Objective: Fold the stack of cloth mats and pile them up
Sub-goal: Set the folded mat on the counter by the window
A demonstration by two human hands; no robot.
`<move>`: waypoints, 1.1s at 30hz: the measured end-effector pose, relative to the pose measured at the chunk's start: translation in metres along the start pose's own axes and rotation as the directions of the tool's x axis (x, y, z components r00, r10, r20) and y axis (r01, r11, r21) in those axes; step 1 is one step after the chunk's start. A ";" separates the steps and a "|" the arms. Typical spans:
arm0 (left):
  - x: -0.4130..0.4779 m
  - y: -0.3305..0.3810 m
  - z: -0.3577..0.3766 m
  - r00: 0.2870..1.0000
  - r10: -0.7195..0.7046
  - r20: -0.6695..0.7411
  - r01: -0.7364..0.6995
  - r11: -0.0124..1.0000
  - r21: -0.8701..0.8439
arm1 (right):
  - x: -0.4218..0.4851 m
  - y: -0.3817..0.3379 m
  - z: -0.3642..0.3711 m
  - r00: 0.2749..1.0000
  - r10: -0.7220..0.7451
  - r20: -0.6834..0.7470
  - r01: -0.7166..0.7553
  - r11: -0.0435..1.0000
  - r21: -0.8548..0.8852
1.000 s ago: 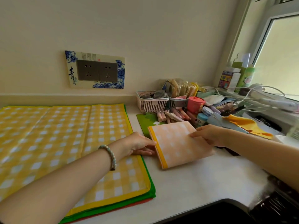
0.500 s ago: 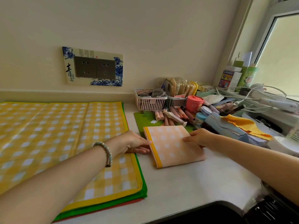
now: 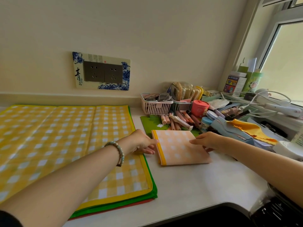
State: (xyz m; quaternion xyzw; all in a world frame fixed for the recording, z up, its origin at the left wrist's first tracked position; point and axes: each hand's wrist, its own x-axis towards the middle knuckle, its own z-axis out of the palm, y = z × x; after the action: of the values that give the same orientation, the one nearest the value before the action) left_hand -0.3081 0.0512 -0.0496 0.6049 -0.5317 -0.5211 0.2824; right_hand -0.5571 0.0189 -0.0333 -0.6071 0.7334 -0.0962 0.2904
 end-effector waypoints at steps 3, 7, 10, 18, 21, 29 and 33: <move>-0.009 -0.004 -0.015 0.997 0.080 -0.011 -0.079 0.997 0.005 | -0.011 -0.012 -0.007 0.990 -0.113 -0.079 0.106 0.991 -0.084; -0.020 -0.013 -0.044 0.975 0.218 -0.047 -0.216 0.975 0.046 | -0.031 -0.049 -0.008 0.946 -0.308 -0.101 0.281 0.934 -0.218; -0.030 -0.025 -0.070 0.943 0.323 -0.079 -0.302 0.932 0.199 | -0.041 -0.074 0.008 0.898 -0.427 -0.103 0.409 0.898 -0.160; -0.085 -0.095 -0.145 0.985 0.164 0.056 -0.153 0.665 0.731 | -0.070 -0.134 0.113 0.843 -0.533 -0.070 0.537 0.827 0.166; -0.113 -0.121 -0.171 0.989 0.138 0.056 -0.123 0.542 0.831 | -0.091 -0.145 0.151 0.795 -0.606 -0.038 0.606 0.787 0.115; -0.175 -0.161 -0.208 0.988 0.125 0.095 -0.147 0.526 0.838 | -0.139 -0.157 0.201 0.609 -0.767 0.202 0.786 0.617 -0.029; -0.188 -0.173 -0.214 0.981 0.133 0.141 -0.191 0.538 0.821 | -0.154 -0.157 0.205 0.535 -0.798 0.278 0.837 0.545 -0.048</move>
State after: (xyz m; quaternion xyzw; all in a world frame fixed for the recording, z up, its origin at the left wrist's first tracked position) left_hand -0.0282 0.2297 -0.0785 0.5981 -0.7765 -0.1982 -0.0062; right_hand -0.3000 0.1693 -0.0749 -0.9094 0.3304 -0.0874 0.2371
